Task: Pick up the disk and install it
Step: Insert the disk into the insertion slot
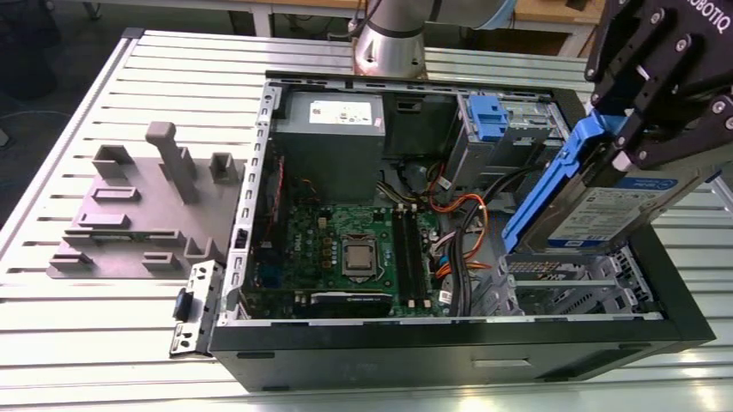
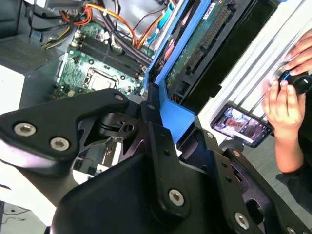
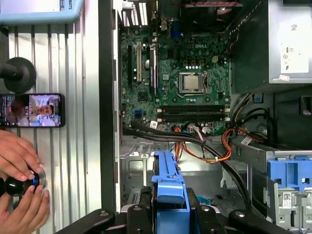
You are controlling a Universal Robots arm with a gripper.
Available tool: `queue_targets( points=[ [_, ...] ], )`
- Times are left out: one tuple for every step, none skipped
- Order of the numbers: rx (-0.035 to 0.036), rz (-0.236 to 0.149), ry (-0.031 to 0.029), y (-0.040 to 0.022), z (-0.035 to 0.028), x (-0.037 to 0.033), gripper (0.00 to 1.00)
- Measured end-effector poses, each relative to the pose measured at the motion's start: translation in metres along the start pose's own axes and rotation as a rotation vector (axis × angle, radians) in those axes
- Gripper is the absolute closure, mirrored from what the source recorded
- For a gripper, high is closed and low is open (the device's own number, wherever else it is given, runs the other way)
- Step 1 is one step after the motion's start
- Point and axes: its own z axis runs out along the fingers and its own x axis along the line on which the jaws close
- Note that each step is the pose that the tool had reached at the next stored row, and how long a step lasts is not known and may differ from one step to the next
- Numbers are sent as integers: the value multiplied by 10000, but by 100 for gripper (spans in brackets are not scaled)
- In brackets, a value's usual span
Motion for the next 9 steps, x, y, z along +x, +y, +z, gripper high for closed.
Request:
queue_targets(
  points=[
    [0, 0, -1, -22, 14, 3, 64],
    [0, 1, -1, -44, 27, 6, 64],
    [0, 1, 0, -64, 38, 10, 64],
    [0, 0, 0, -82, 49, 13, 64],
    [0, 0, 0, -96, 61, 17, 64],
    [0, 0, 0, -107, 75, 23, 64],
    [0, 0, 0, -115, 92, 32, 64],
    [0, 0, -1, -120, 109, 42, 64],
    [0, 0, 0, -125, 125, 50, 64]
  ],
)
